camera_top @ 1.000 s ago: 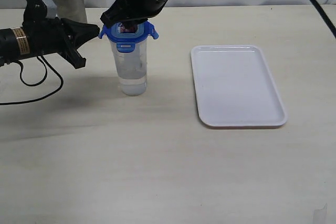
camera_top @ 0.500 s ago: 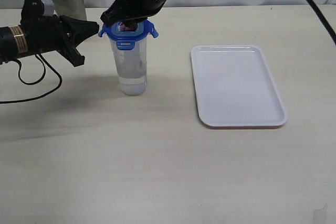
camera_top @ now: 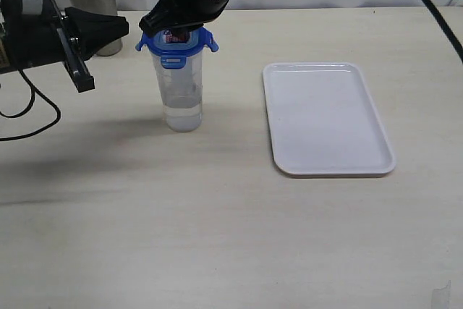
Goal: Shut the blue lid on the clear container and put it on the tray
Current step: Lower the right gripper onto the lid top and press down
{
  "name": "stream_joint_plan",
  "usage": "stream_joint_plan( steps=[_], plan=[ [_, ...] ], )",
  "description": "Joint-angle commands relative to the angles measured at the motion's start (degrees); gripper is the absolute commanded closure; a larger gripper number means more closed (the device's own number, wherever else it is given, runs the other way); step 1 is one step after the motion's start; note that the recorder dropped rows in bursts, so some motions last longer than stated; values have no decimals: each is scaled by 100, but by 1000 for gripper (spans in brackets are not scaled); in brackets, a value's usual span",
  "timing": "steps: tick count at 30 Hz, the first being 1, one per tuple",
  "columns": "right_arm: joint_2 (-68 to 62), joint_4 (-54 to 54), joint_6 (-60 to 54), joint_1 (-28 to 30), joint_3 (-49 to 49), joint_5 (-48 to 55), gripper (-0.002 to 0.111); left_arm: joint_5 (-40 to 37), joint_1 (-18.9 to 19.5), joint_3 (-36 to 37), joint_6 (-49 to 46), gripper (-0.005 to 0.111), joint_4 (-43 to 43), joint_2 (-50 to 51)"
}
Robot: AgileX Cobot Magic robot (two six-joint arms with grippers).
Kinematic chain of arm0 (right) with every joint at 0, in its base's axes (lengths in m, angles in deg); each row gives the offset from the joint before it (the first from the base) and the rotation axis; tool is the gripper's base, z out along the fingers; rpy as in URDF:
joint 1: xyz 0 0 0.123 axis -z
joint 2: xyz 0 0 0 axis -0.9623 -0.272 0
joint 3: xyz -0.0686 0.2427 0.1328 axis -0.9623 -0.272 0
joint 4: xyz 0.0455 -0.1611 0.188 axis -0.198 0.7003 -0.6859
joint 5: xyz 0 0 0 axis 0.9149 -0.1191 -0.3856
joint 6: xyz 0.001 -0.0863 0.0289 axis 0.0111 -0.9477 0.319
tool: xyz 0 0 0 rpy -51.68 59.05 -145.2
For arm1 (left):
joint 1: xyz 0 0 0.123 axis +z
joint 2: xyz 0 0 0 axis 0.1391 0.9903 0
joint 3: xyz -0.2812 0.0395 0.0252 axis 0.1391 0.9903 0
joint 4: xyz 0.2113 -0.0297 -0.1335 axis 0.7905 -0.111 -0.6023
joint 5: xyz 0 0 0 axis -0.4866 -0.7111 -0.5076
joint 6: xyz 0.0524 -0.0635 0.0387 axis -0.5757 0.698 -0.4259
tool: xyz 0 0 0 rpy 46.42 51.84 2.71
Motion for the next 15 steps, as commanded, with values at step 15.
stream_joint_plan(
  steps=[15],
  plan=[
    [154, -20, -64, 12, -66, 316, 103, -169, -150, 17, 135, 107, 15, -33]
  ],
)
